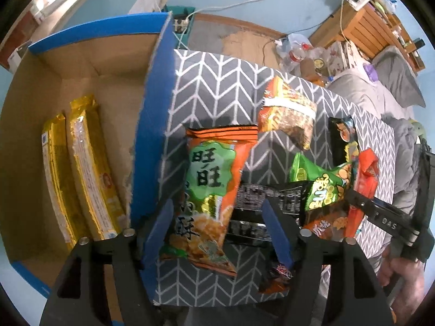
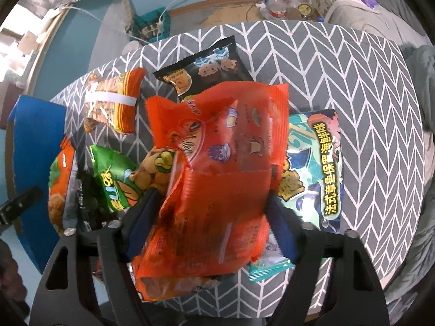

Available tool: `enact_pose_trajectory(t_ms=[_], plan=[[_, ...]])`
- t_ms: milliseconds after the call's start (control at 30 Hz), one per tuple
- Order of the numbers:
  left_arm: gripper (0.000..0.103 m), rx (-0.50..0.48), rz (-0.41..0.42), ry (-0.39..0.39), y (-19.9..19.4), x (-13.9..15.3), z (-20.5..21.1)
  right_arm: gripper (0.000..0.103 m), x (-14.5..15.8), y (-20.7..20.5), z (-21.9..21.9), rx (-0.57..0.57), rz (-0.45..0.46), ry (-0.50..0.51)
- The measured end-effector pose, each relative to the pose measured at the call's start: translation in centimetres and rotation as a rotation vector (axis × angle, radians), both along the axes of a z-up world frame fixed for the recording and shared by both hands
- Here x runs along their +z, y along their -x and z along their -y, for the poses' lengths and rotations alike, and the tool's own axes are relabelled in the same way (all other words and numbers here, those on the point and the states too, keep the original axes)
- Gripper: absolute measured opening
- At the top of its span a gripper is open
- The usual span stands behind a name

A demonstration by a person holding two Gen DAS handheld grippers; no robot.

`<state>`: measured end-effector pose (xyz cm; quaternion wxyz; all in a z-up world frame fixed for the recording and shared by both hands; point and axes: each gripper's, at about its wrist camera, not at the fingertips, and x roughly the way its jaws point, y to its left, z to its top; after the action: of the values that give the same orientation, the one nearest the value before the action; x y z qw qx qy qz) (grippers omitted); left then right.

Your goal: Organize snacks

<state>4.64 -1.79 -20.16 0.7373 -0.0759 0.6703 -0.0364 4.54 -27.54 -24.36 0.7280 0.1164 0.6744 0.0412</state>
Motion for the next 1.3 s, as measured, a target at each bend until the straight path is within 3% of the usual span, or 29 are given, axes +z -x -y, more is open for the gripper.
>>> enact_pose_trajectory(t_ms=[133, 200, 300, 467, 633, 733, 867, 1000, 1300], plan=[[0.070, -0.049, -0.010, 0.013, 0.4, -0.1, 1.5, 0.054, 0.1, 0.2, 0.1, 0.014, 0.008, -0.020], [0.073, -0.067, -0.009, 0.008, 0.5, -0.2, 2.2, 0.038, 0.5, 0.4, 0.3, 0.025, 0.018, -0.021], [0.075, -0.069, -0.019, -0.013, 0.2, -0.8, 2.6, 0.033, 1.3, 0.5, 0.5, 0.037, 0.035, -0.012], [0.079, -0.049, -0.019, -0.055, -0.1, -1.5, 3.0, 0.032, 2.4, 1.0, 0.9, 0.043, 0.045, -0.014], [0.079, -0.116, -0.026, -0.031, 0.0, -0.9, 4.4, 0.032, 3.7, 1.8, 0.9, 0.034, 0.059, -0.030], [0.079, -0.146, -0.009, -0.080, -0.2, -1.2, 4.9, 0.032, 4.4, 2.2, 0.8, 0.035, 0.068, -0.037], [0.079, -0.092, -0.040, -0.083, -0.7, -2.6, 3.7, 0.032, 4.9, 2.5, 0.8, 0.034, 0.070, -0.044], [0.079, -0.102, -0.024, -0.098, -0.8, -3.1, 3.4, 0.032, 5.2, 2.8, 0.7, 0.034, 0.068, -0.049], [0.063, -0.107, 0.007, -0.163, -0.8, -5.0, 2.7, 0.032, 5.3, 3.2, 0.0, 0.031, 0.066, -0.047]])
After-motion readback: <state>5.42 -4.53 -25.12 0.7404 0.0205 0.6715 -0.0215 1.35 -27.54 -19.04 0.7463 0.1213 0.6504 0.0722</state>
